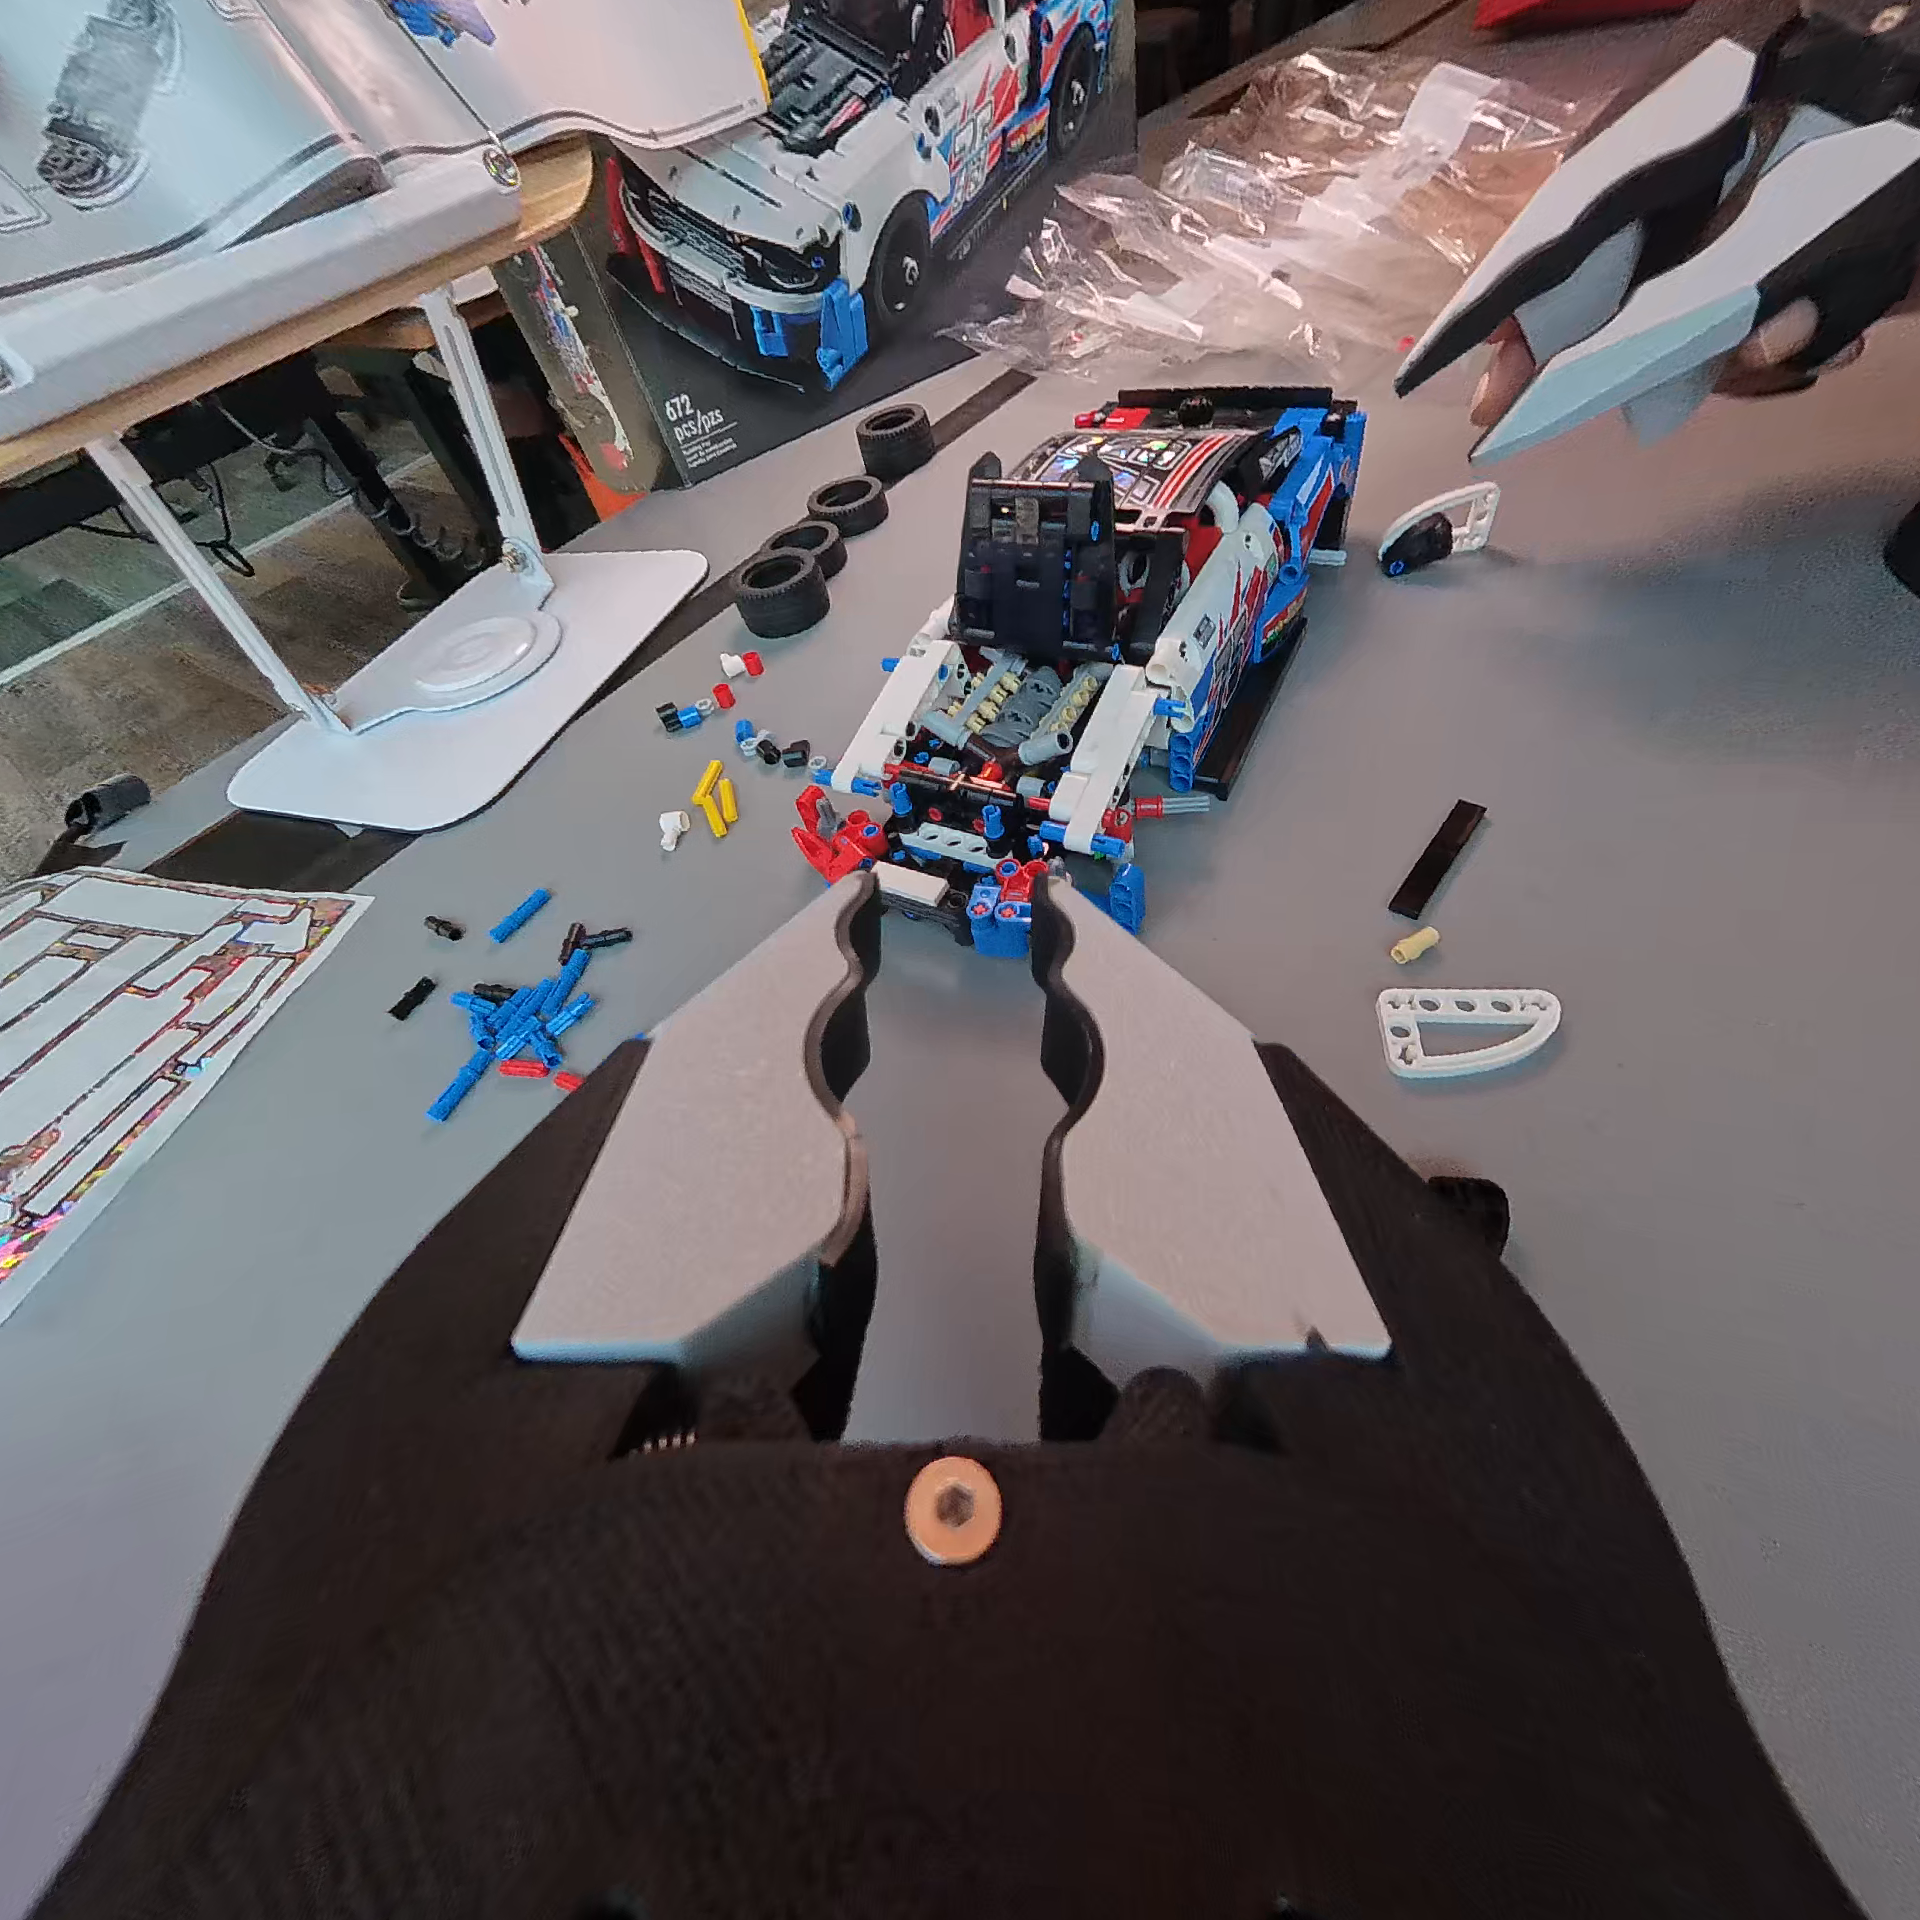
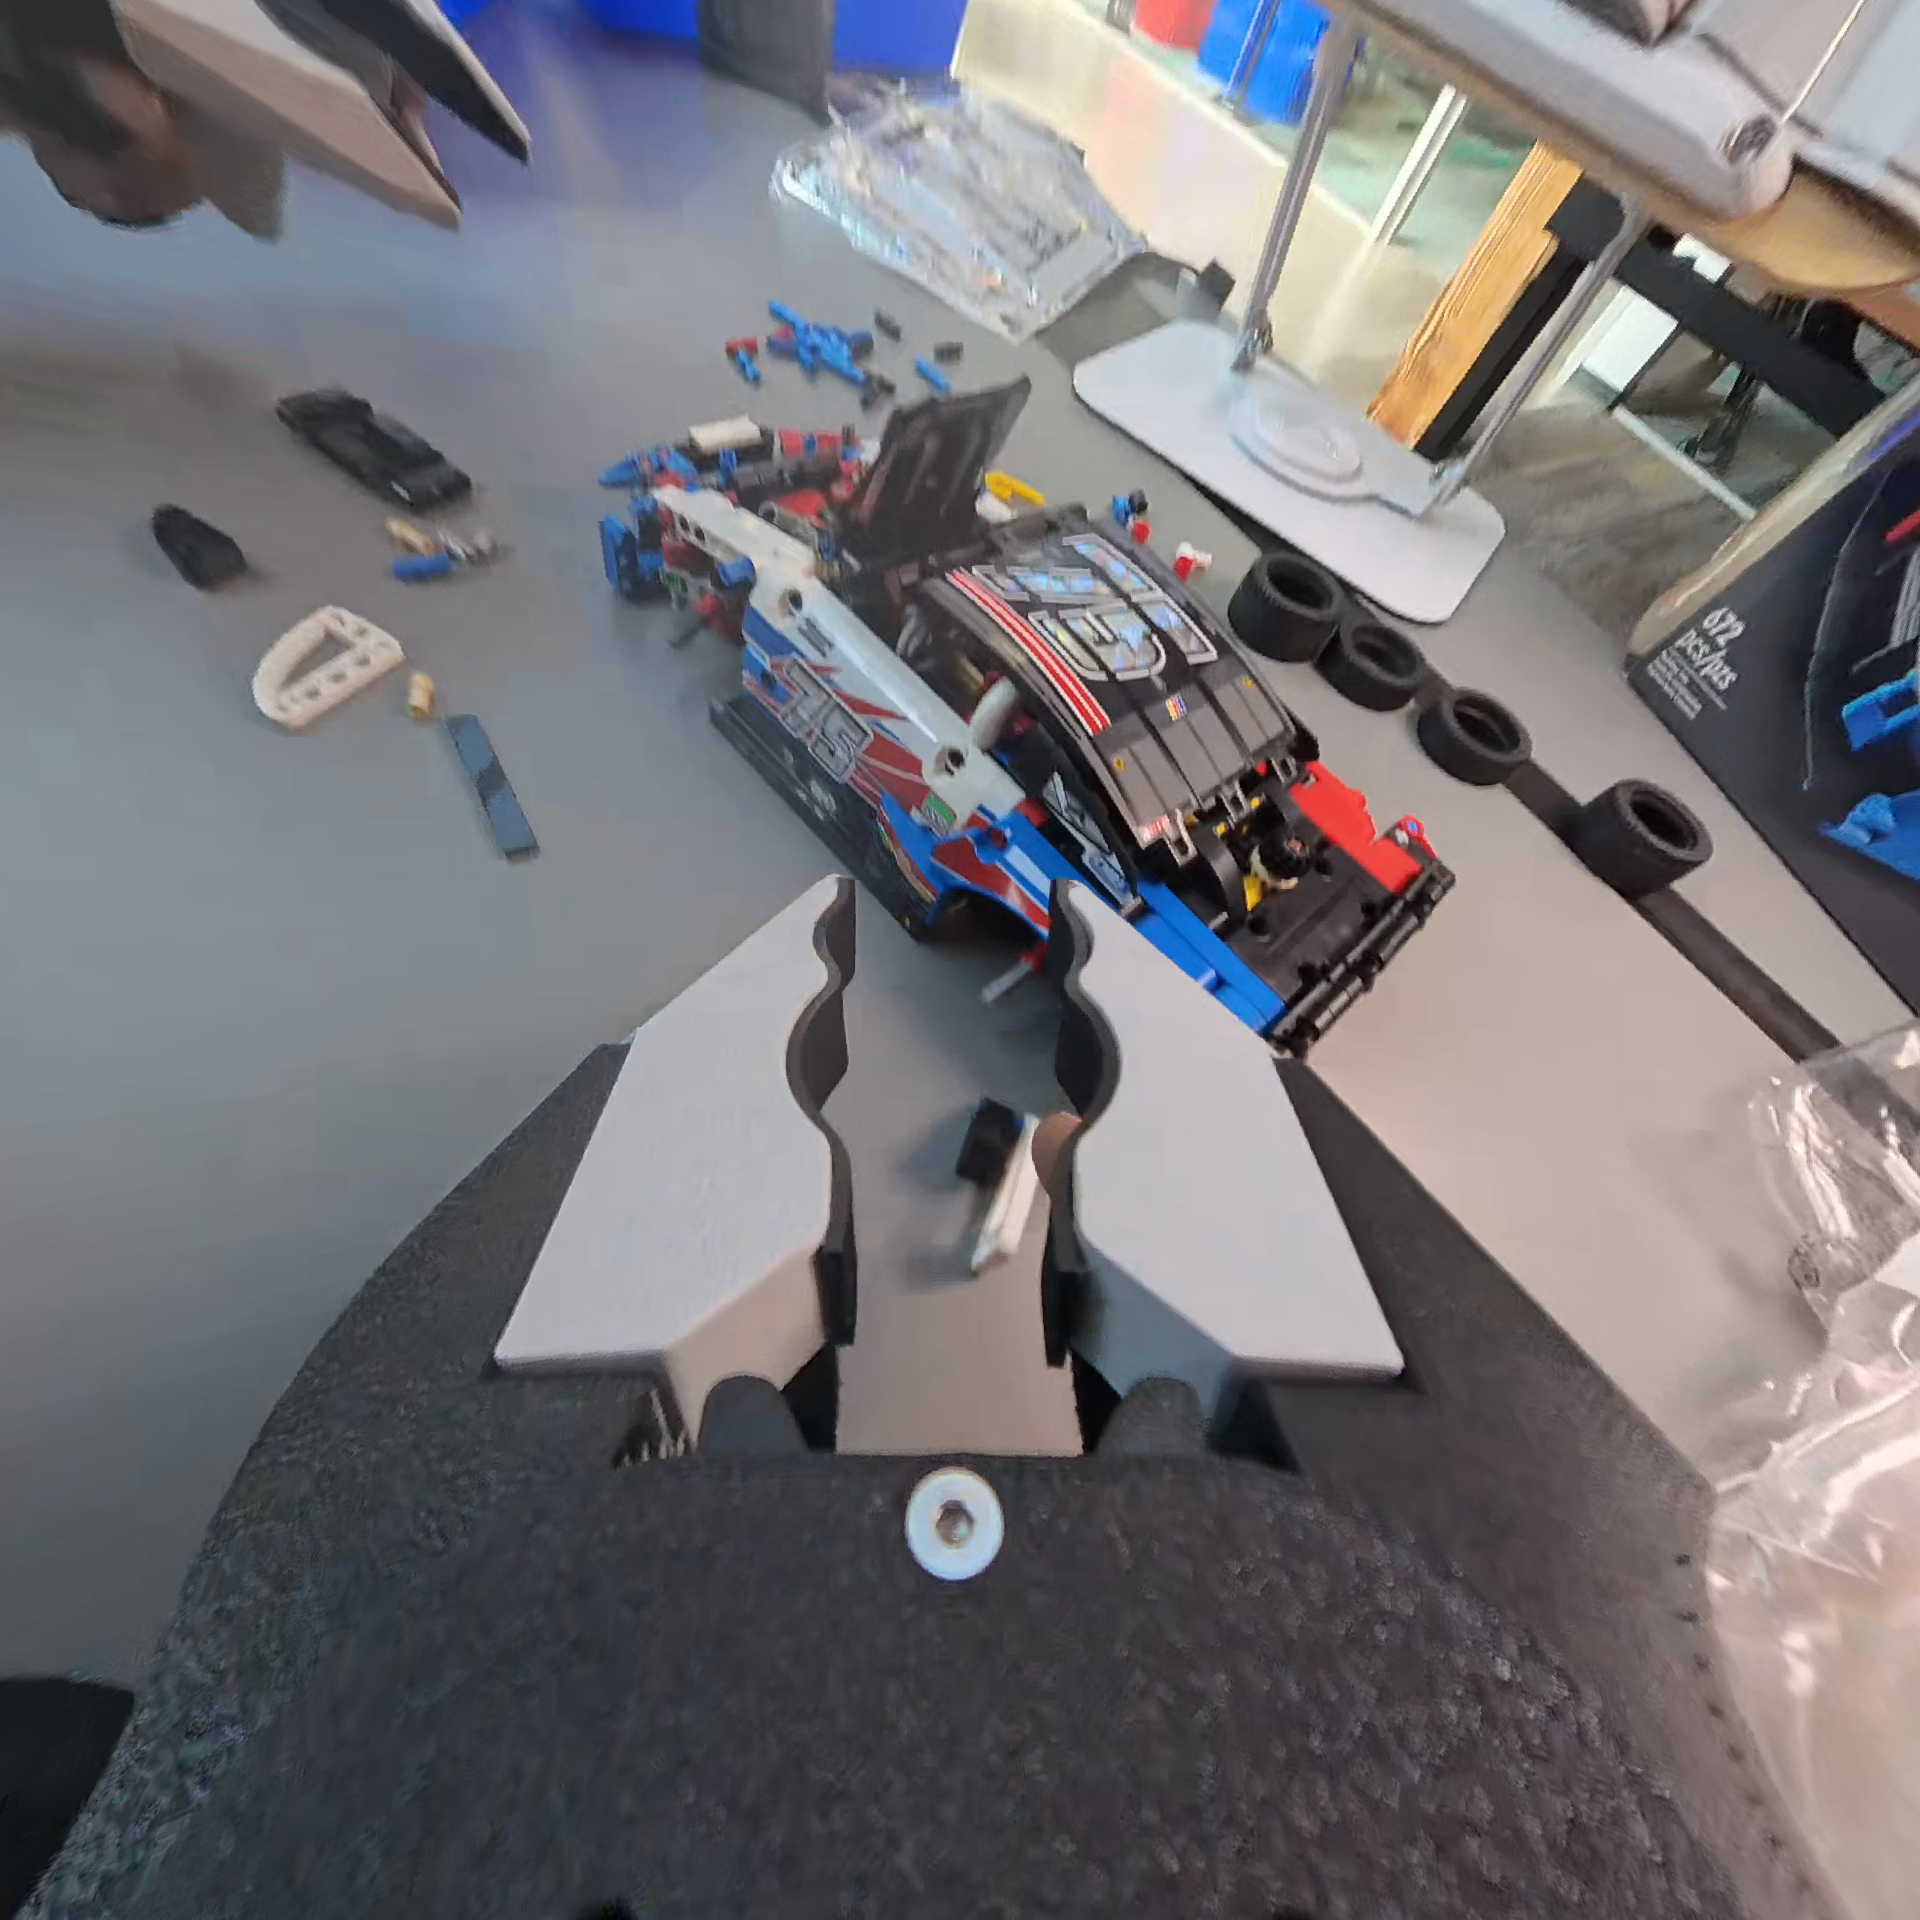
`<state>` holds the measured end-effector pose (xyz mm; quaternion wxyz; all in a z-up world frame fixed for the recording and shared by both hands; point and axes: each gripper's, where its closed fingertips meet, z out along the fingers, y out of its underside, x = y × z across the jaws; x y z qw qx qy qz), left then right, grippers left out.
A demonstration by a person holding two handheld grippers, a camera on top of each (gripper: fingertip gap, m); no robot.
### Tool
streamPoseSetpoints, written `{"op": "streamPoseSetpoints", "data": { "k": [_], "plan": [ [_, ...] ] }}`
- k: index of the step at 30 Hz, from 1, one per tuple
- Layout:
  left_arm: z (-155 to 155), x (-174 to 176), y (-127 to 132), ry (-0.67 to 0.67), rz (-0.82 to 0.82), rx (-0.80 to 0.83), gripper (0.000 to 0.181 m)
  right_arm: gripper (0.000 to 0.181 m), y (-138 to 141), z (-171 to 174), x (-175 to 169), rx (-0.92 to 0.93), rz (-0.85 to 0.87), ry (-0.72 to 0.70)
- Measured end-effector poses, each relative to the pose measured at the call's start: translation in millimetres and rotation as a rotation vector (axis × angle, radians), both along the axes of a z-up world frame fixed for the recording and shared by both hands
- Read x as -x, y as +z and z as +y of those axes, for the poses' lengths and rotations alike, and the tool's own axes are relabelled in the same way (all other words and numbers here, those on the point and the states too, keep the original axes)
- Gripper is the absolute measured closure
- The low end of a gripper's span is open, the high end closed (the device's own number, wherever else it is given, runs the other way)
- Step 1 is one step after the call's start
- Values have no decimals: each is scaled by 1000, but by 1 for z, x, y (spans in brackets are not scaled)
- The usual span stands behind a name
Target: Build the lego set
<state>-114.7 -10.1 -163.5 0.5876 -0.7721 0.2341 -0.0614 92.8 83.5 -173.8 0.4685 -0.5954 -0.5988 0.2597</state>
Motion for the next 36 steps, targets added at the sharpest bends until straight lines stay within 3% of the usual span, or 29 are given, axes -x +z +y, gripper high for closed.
{"op": "streamPoseSetpoints", "data": {
  "k": [8,19,21,25,29,33,36],
  "plan": [
    [3,11,22,78,-183,-94,154,150,24,-31,39,81,280,40],
    [19,33,34,198,-226,-209,152,156,50,-9,31,102,486,-80],
    [41,48,44,249,-200,-229,151,158,51,-6,29,117,497,-91],
    [112,83,91,340,-179,-304,152,162,50,-4,26,128,498,-100],
    [197,127,131,504,-111,-338,170,166,46,0,22,48,455,-122],
    [253,180,119,711,-75,-251,181,167,45,4,17,-9,432,-143],
    [265,192,112,728,-119,-255,181,167,47,4,16,-6,438,-140]
  ]
}}
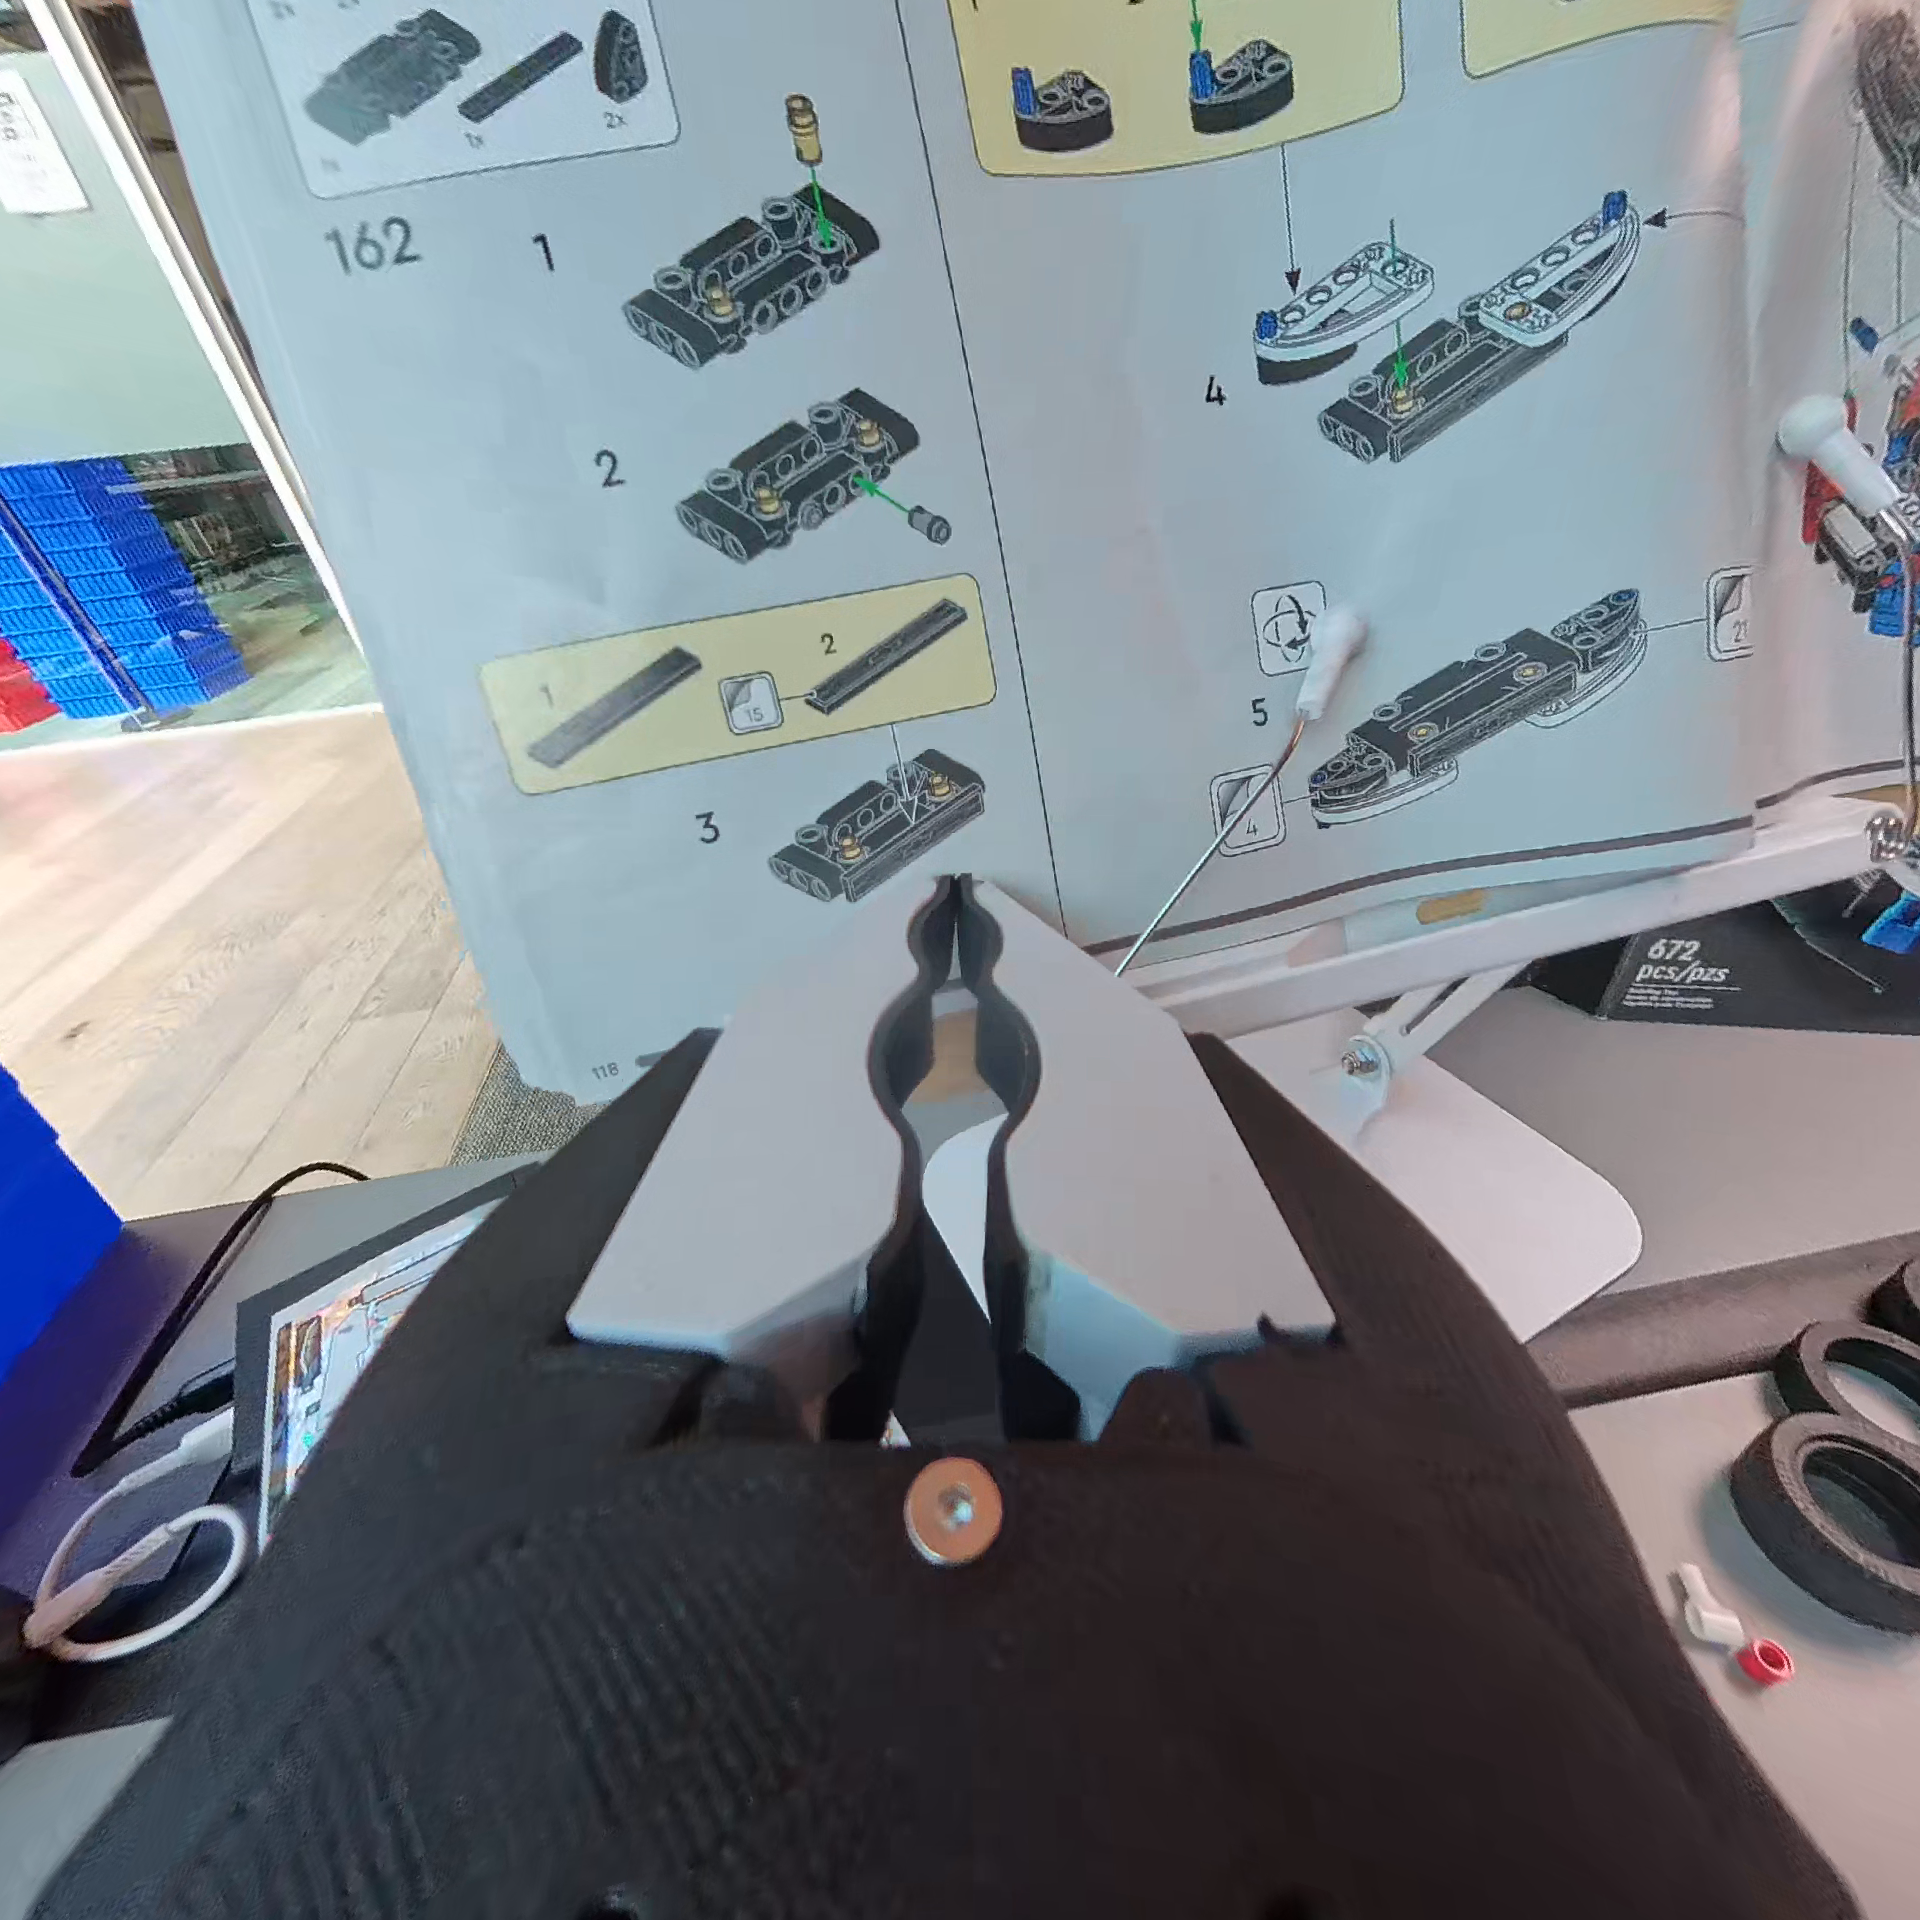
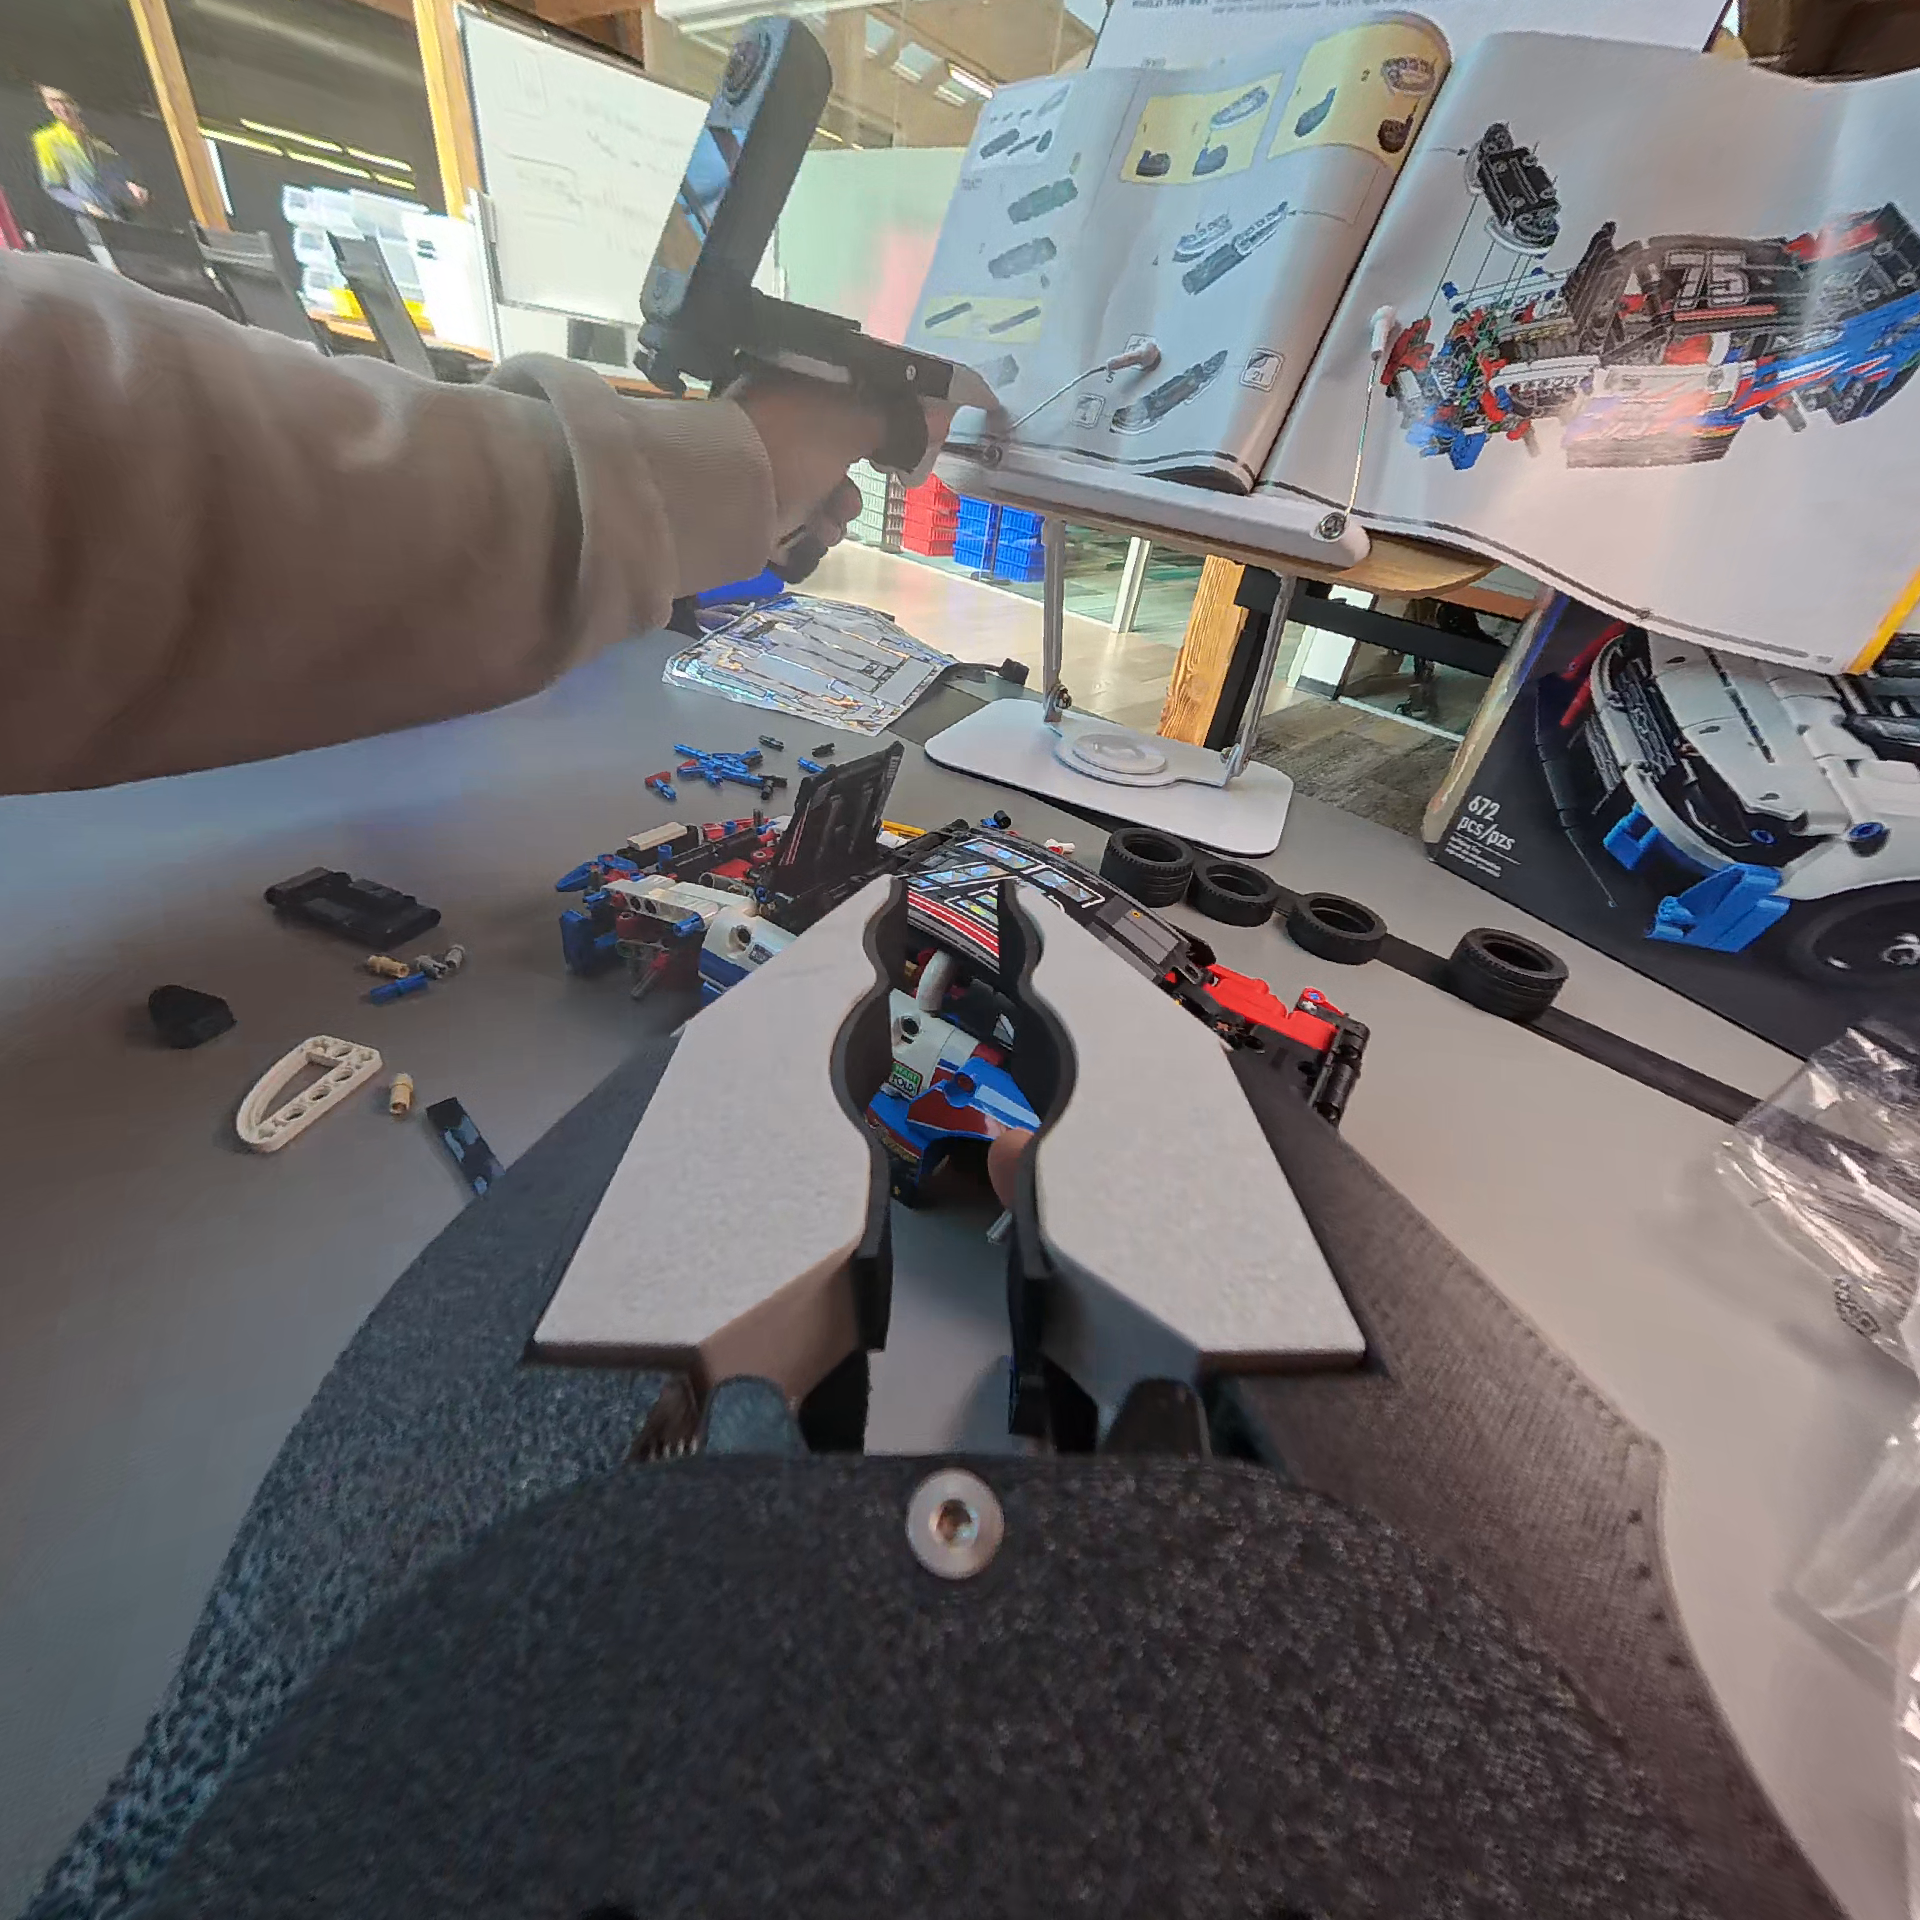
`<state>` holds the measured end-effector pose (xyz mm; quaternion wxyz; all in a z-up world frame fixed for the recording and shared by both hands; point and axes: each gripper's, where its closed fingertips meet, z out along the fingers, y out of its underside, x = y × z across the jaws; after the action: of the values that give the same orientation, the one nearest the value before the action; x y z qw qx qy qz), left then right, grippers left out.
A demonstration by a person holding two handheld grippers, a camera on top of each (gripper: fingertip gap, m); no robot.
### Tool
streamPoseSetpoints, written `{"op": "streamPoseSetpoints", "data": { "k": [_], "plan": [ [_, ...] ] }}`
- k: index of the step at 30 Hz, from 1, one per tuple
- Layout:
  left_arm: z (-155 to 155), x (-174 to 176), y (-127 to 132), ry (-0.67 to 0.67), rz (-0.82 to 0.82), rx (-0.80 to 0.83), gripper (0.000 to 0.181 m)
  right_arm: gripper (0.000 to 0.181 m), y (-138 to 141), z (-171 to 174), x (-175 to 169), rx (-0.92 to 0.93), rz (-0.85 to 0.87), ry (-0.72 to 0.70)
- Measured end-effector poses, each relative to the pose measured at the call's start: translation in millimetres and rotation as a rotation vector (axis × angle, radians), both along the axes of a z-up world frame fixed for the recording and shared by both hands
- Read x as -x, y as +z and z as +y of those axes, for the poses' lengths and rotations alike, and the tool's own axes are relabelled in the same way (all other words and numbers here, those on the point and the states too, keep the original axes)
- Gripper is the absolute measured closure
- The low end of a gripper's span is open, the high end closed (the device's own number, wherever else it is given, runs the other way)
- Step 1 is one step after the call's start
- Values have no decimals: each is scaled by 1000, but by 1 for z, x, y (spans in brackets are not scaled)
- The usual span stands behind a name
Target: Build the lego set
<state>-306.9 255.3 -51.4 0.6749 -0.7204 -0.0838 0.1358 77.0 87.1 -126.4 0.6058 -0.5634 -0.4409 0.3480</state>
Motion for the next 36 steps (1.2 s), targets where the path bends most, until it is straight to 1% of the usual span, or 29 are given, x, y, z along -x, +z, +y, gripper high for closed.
{"op": "streamPoseSetpoints", "data": {
  "k": [6,12,14,16,18,22,24,26,28,31,33,36],
  "plan": [
    [10,12,-2,16,7,21,181,168,-2,-9,8,19,-1,55],
    [7,9,-1,-3,47,15,181,168,1,-16,8,-46,-29,73],
    [6,-2,2,-52,82,-6,181,168,0,-17,9,-53,-37,76],
    [5,-12,1,-95,95,-6,175,168,-2,-17,9,-54,-46,81],
    [3,-23,3,-137,93,-21,173,168,-3,-18,9,-60,-50,81],
    [-13,-51,7,-211,100,-53,175,168,-2,-17,8,-69,-53,75],
    [-31,-73,10,-280,79,-72,176,168,-2,-16,7,-64,-50,71],
    [-58,-95,13,-356,64,-79,176,168,-2,-15,6,-59,-47,68],
    [-92,-119,12,-463,28,-48,175,168,-1,-15,6,-56,-45,68],
    [-151,-148,1,-611,-3,55,174,168,-2,-15,7,-55,-50,71],
    [-193,-163,-16,-701,20,165,172,168,-3,-17,8,-58,-57,73],
    [-257,-186,-63,-827,29,388,168,169,-7,-19,10,-61,-73,76]
  ]
}}
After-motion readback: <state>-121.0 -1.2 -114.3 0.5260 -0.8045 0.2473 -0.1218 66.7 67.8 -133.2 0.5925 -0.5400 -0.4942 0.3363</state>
